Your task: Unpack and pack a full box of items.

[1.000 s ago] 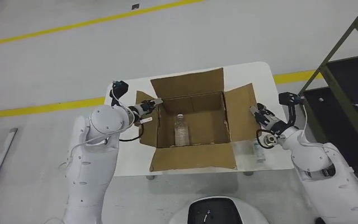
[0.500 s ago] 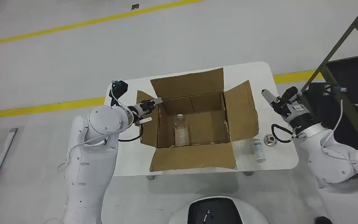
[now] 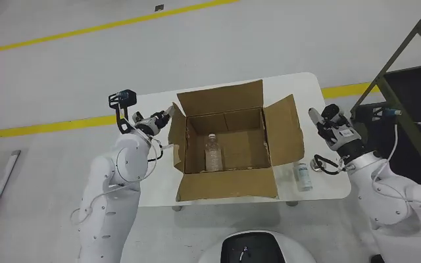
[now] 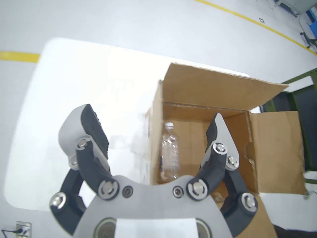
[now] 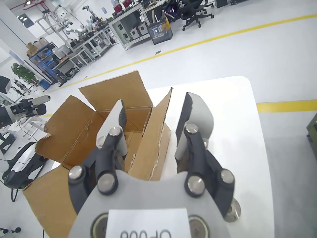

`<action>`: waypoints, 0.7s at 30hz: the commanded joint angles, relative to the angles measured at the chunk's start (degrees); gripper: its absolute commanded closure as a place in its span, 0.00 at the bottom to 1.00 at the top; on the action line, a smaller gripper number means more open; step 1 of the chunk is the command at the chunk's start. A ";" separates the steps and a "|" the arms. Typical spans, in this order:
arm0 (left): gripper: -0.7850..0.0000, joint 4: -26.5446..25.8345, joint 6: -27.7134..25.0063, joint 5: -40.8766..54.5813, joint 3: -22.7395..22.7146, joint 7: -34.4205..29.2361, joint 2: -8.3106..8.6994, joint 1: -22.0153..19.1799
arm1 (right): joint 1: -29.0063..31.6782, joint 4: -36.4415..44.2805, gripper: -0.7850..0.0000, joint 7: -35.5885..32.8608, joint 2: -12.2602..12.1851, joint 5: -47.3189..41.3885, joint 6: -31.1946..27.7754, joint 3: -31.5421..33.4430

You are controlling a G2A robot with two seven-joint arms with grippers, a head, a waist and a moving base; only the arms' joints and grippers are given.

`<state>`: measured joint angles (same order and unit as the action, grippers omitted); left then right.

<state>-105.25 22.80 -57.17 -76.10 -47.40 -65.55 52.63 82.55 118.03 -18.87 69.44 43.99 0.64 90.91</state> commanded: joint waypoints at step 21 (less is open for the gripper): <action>0.00 -2.85 -2.34 -13.28 -1.04 5.83 0.46 8.88 | 3.13 2.47 1.00 -13.22 -1.80 28.51 -2.42 3.67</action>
<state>-108.10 20.46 -70.46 -77.14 -41.57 -65.09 61.50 85.24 119.94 -29.46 67.77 70.49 -1.51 94.29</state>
